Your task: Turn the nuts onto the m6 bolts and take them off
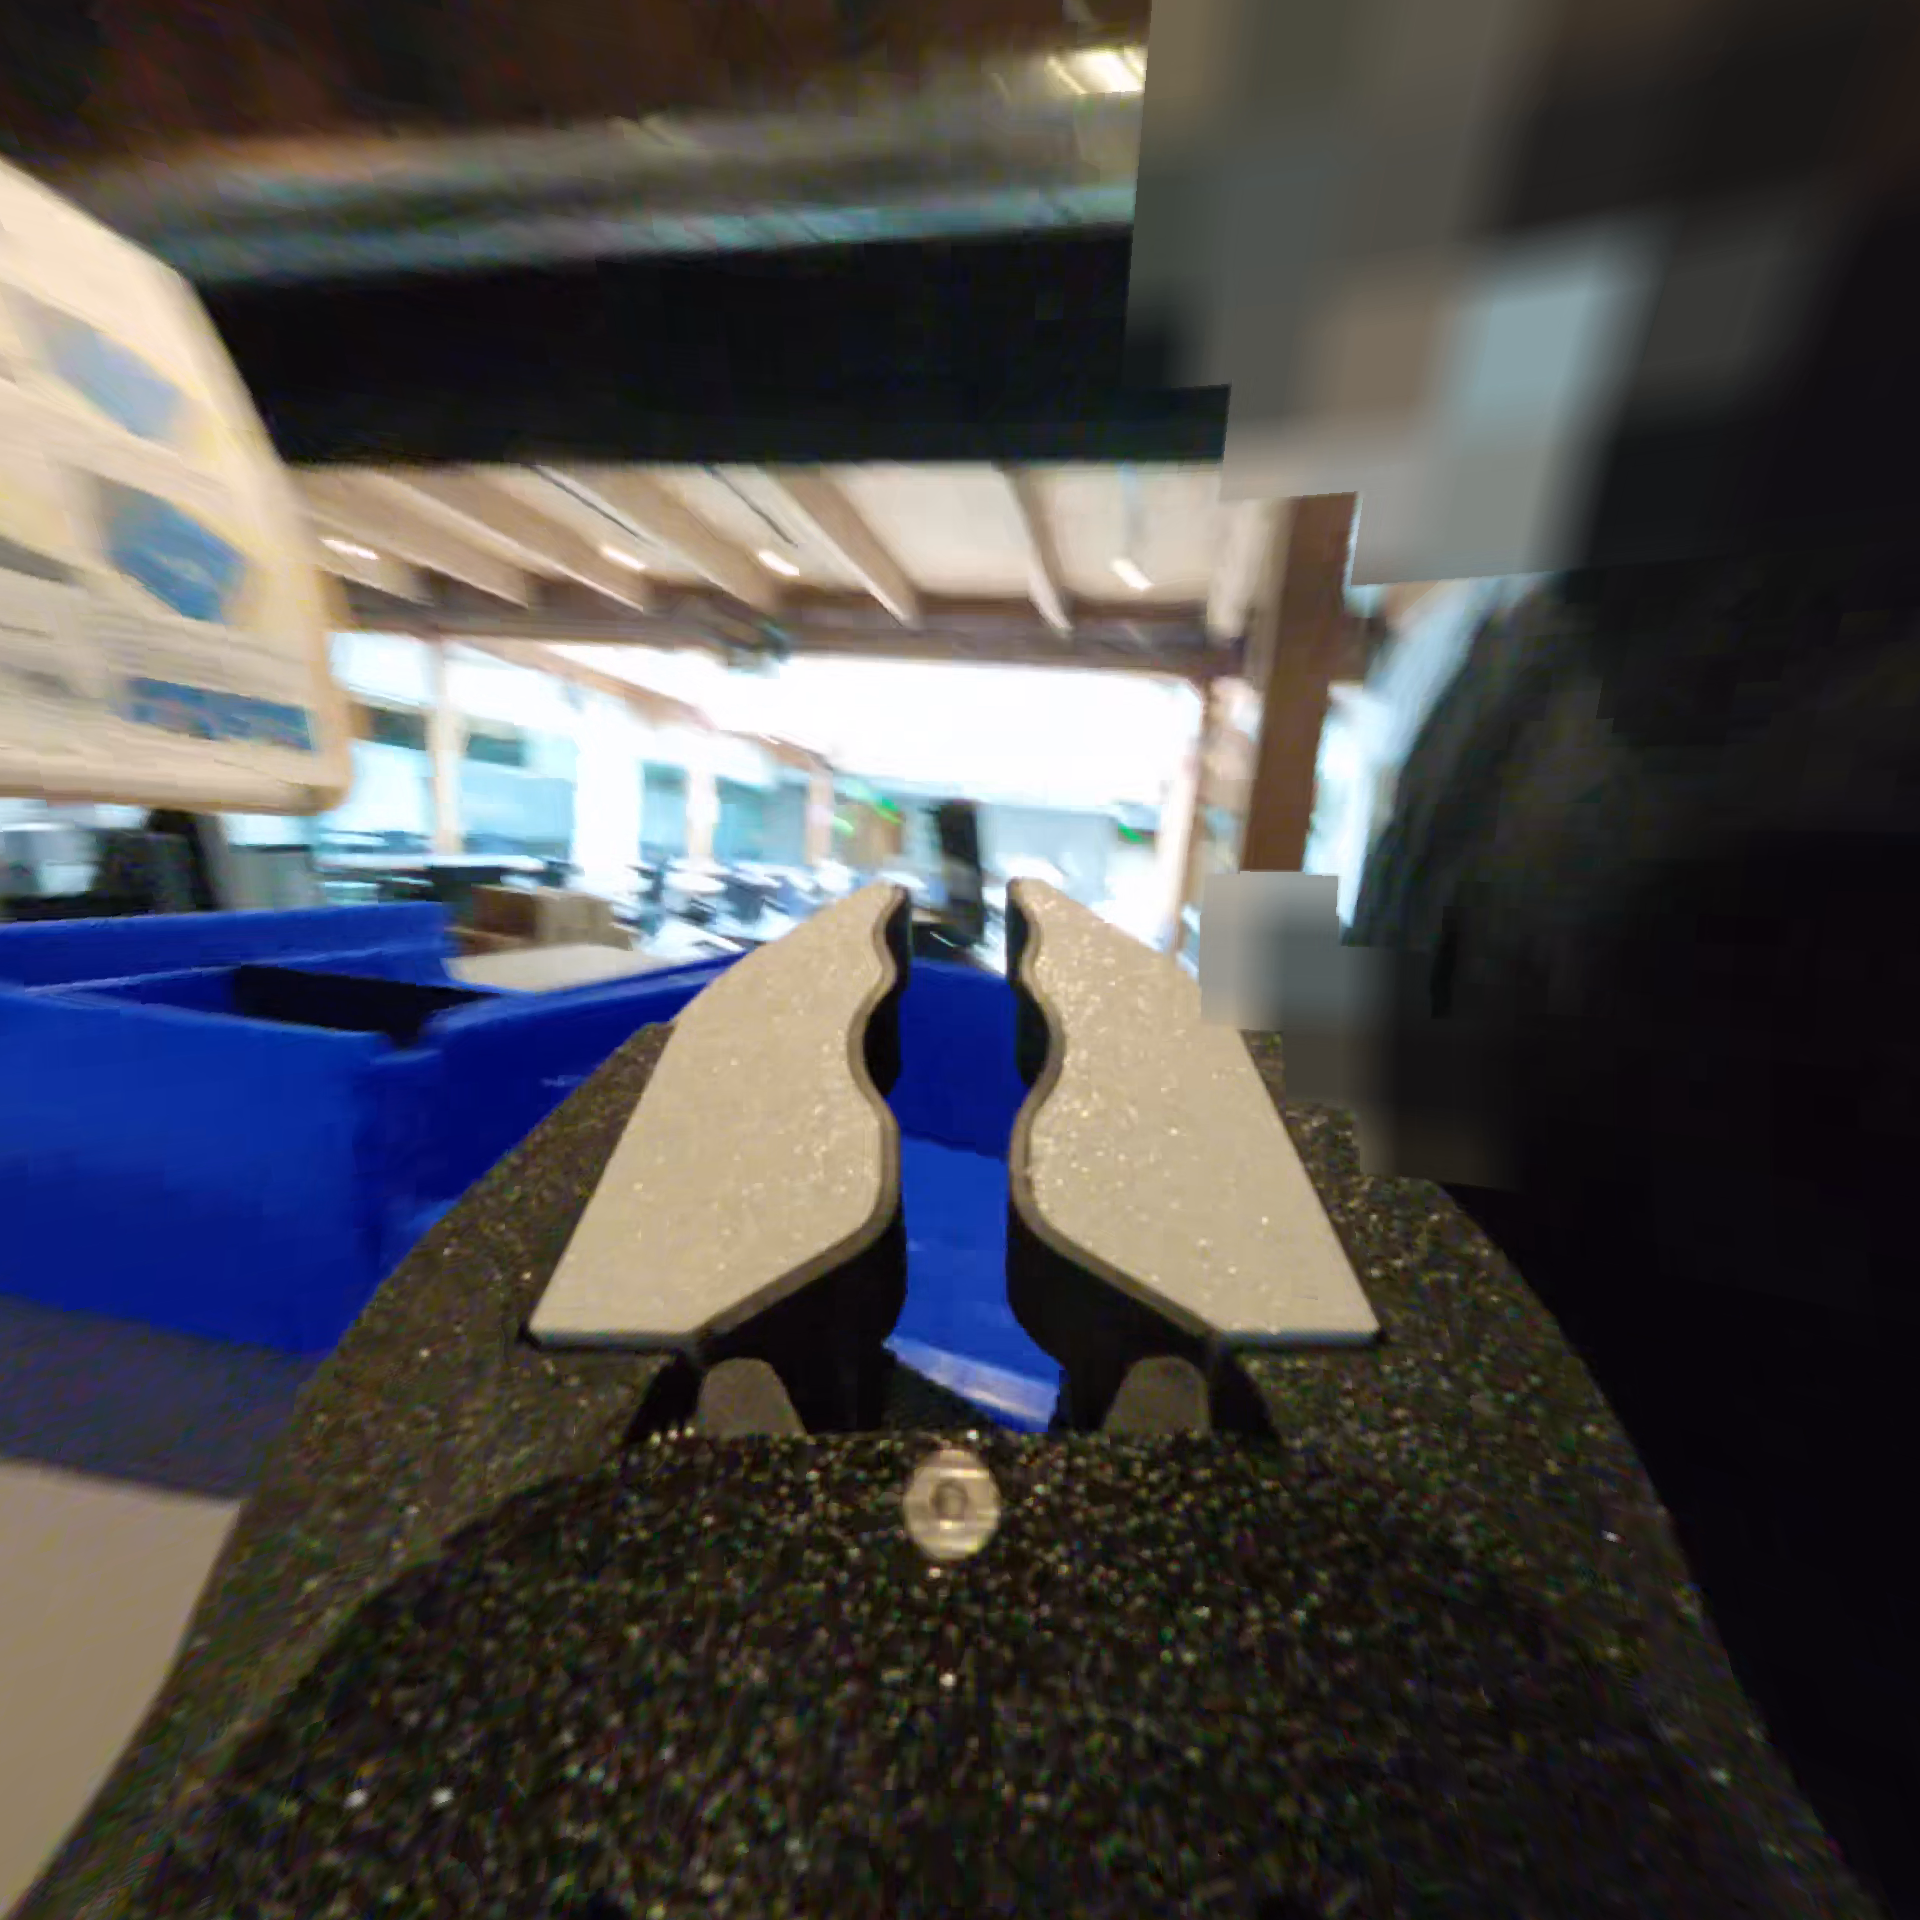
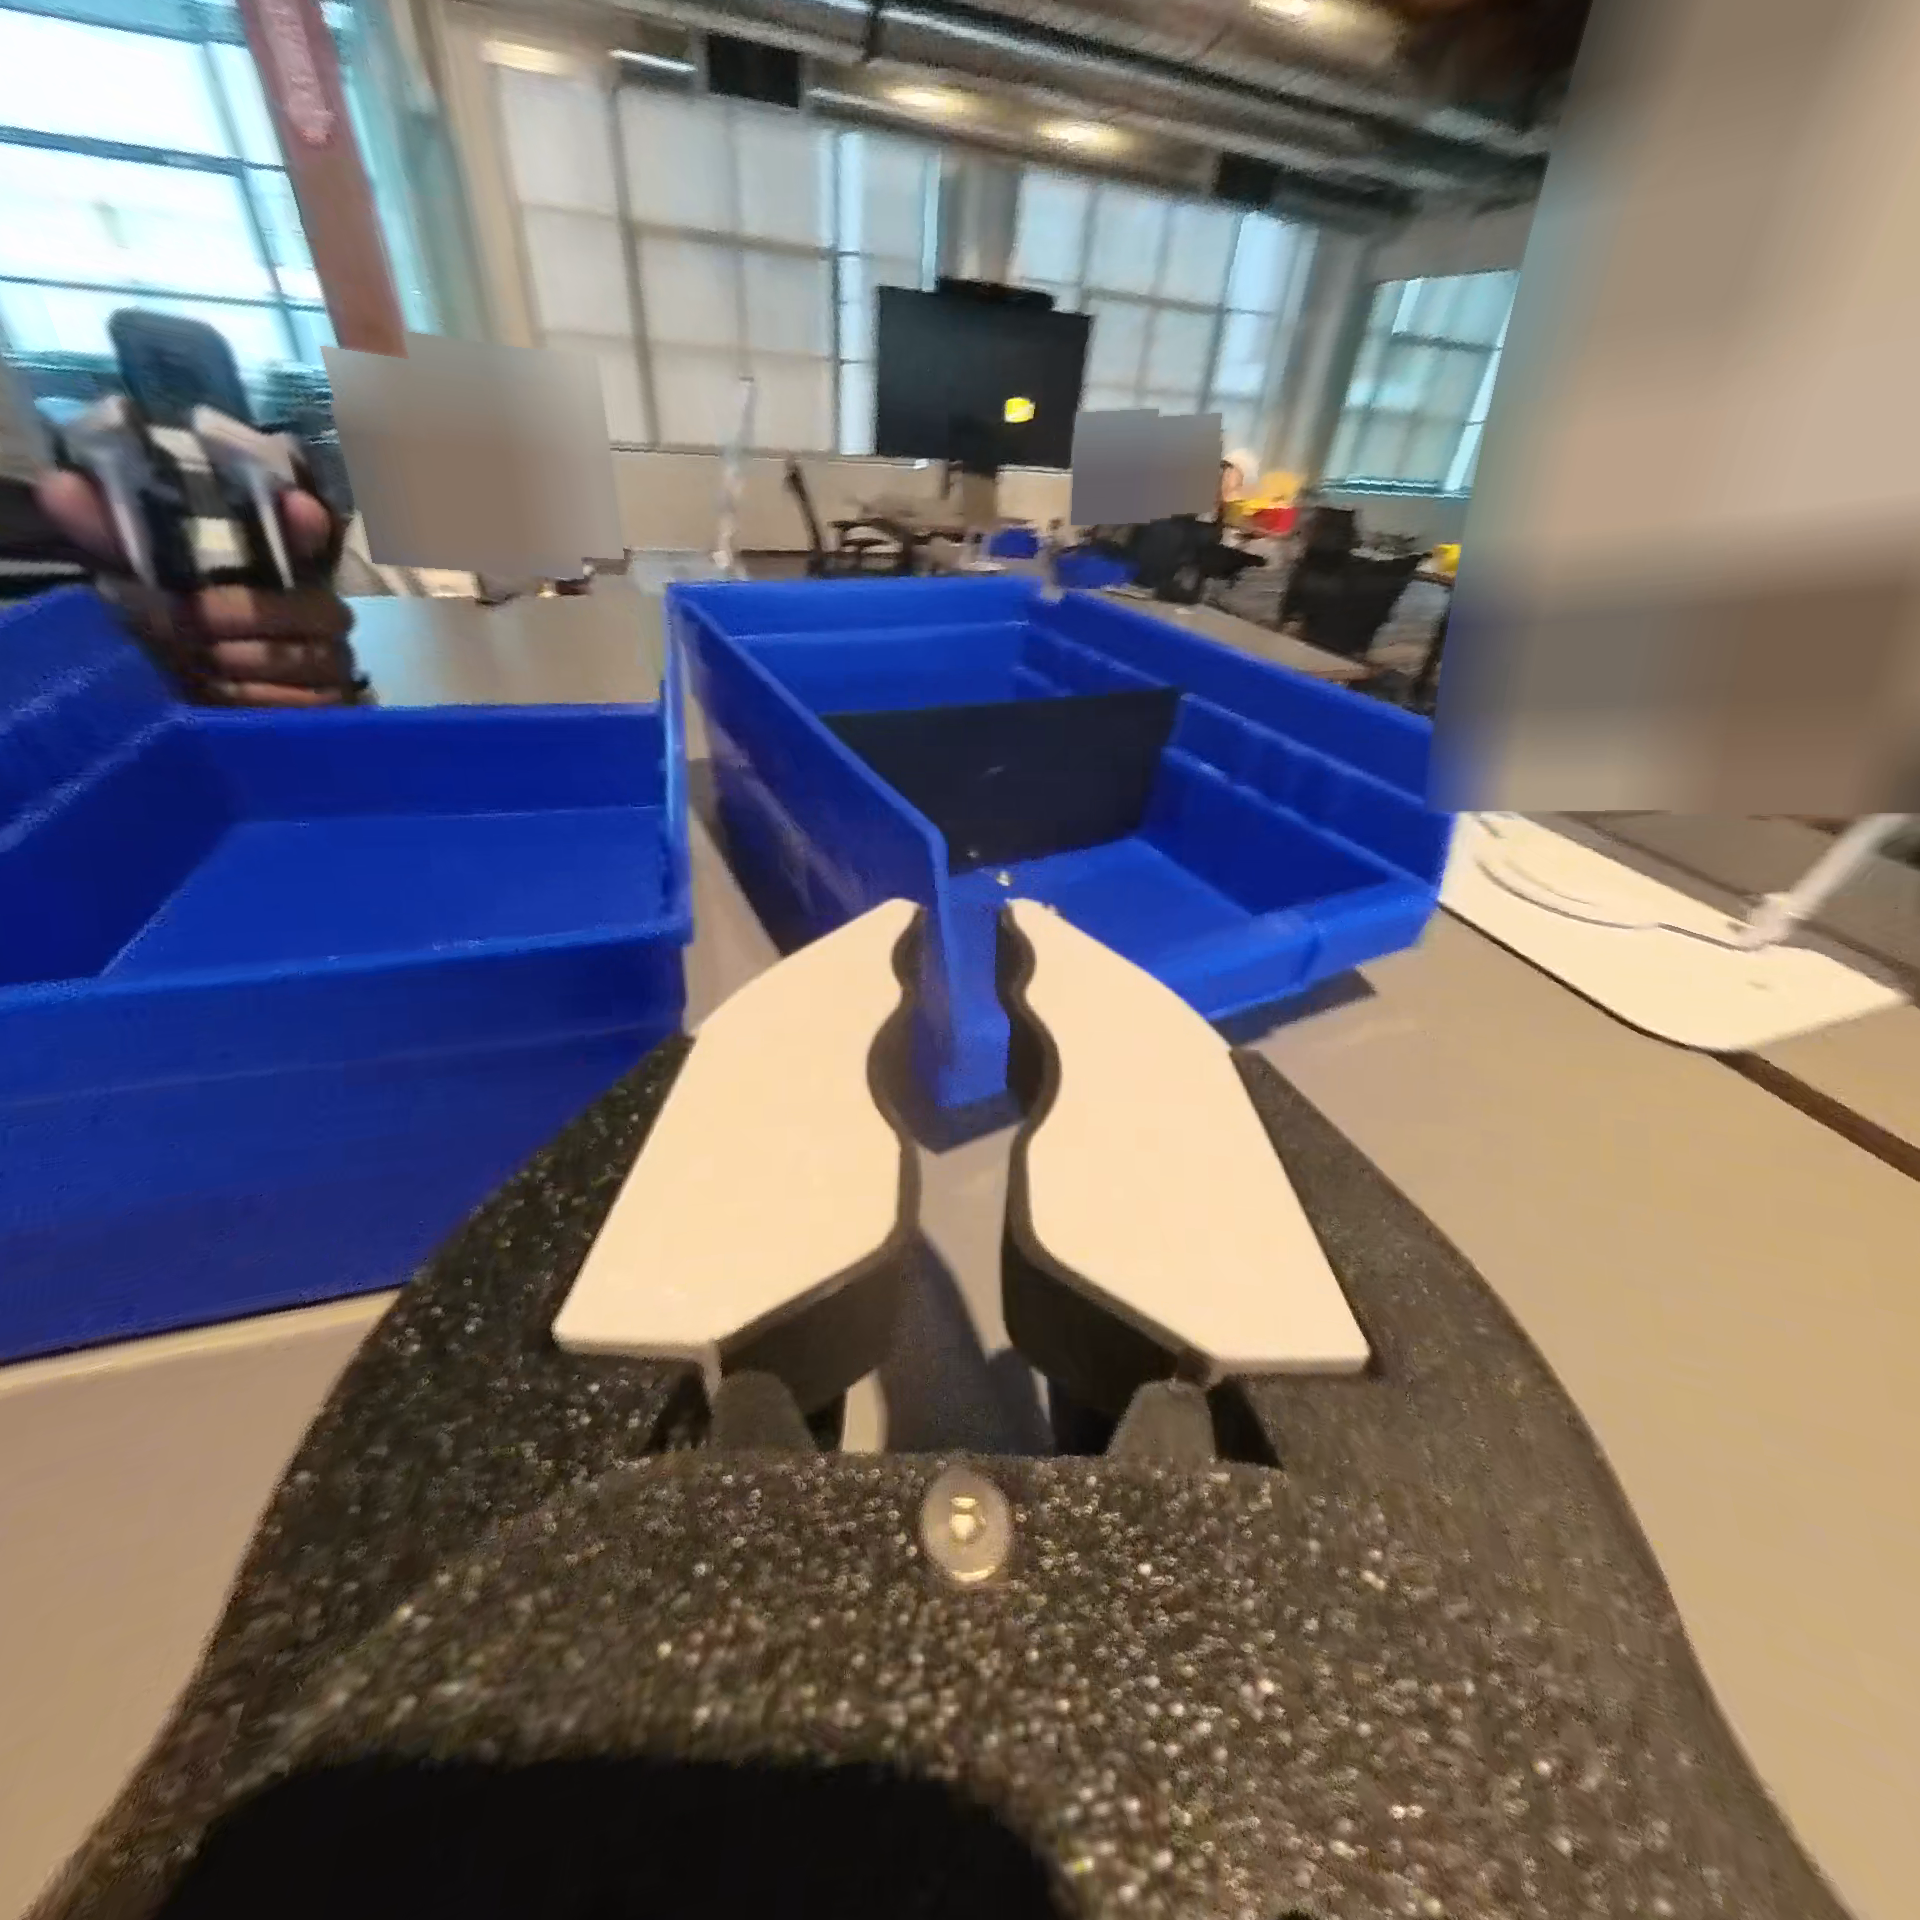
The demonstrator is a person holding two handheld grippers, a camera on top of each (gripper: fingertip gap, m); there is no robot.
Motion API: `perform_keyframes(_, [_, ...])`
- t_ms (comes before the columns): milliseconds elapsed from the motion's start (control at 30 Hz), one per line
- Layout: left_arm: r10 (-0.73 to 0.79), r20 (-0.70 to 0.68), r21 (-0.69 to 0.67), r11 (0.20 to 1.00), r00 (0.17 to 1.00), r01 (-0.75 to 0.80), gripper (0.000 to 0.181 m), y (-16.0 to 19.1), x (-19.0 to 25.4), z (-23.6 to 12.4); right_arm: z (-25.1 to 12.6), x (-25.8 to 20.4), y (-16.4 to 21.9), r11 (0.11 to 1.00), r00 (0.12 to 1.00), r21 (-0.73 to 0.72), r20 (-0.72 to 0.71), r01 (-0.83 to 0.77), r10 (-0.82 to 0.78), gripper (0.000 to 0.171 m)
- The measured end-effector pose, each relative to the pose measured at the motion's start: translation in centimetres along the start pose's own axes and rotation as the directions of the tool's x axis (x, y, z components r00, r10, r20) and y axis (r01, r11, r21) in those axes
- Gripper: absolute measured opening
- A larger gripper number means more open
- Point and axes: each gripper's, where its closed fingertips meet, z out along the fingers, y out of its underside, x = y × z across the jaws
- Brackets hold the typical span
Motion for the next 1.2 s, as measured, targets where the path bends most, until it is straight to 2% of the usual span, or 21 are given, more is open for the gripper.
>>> perform_keyframes(67, [-0.06,0.246,0.006,0.998,0.967,0.061,0.015,-0.9,-5.4,-0.1,-1.6,0.1,0.7,1.0,0.999,-0.016,-0.05,-0.008,0.007,0.01])
perform_keyframes(167, [-0.067,0.581,-0.217,0.948,0.811,0.234,0.021,1.3,-13.5,0.6,-2.8,0.0,1.1,0.999,0.996,-0.024,-0.08,-0.03,0.028,0.009])
perform_keyframes(233, [-0.043,0.668,-0.345,0.867,0.743,0.36,0.029,3.0,-16.8,2.1,-2.9,-0.2,1.2,0.999,0.996,-0.036,-0.088,-0.022,0.018,0.008])
perform_keyframes(300, [-0.005,0.69,-0.448,0.782,0.724,0.433,0.036,4.7,-19.0,4.1,-2.6,-0.3,1.6,0.998,0.996,-0.066,-0.092,-0.009,0.003,0.008])
perform_keyframes(367, [0.111,0.725,-0.554,0.681,0.68,0.48,0.04,6.5,-21.3,4.3,-2.3,-0.4,1.9,0.996,0.995,-0.093,-0.096,0.013,-0.022,0.008])
perform_keyframes(400, [0.201,0.736,-0.601,0.634,0.646,0.487,0.038,7.0,-22.6,3.9,-2.3,-0.5,2.0,0.994,0.995,-0.102,-0.098,0.025,-0.035,0.008])
perform_keyframes(433, [0.258,0.728,-0.631,0.614,0.635,0.474,0.043,6.9,-23.5,3.8,-2.2,-0.6,2.1,0.993,0.994,-0.111,-0.097,0.035,-0.046,0.008])
perform_keyframes(467, [0.275,0.723,-0.644,0.601,0.633,0.474,0.042,6.9,-24.0,4.0,-2.2,-0.8,2.2,0.992,0.994,-0.119,-0.097,0.043,-0.054,0.008])
perform_keyframes(533, [0.223,0.687,-0.671,0.562,0.692,0.484,0.011,7.4,-23.7,5.0,-2.3,-0.9,2.2,0.991,0.993,-0.126,-0.099,0.051,-0.064,0.008])
perform_keyframes(767, [0.347,0.647,-0.742,0.491,0.679,0.456,0.008,6.2,-27.3,3.6,-2.7,-0.9,2.0,0.994,0.994,-0.104,-0.1,0.033,-0.043,0.007])
perform_keyframes(933, [0.518,0.563,-0.826,0.339,0.644,0.449,0.009,3.3,-30.1,-1.8,-2.8,-1.0,1.9,0.994,0.995,-0.099,-0.093,0.035,-0.044,0.007])
perform_keyframes(1100, [0.529,0.541,-0.838,0.274,0.654,0.472,0.009,-0.3,-31.6,-8.6,-2.7,-1.3,2.0,0.993,0.995,-0.11,-0.084,0.049,-0.059,0.007])
perform_keyframes(1200, [0.631,0.436,-0.891,0.203,0.641,0.406,0.015,-3.1,-33.2,-13.0,-2.6,-1.4,2.1,0.991,0.995,-0.118,-0.079,0.055,-0.065,0.006])
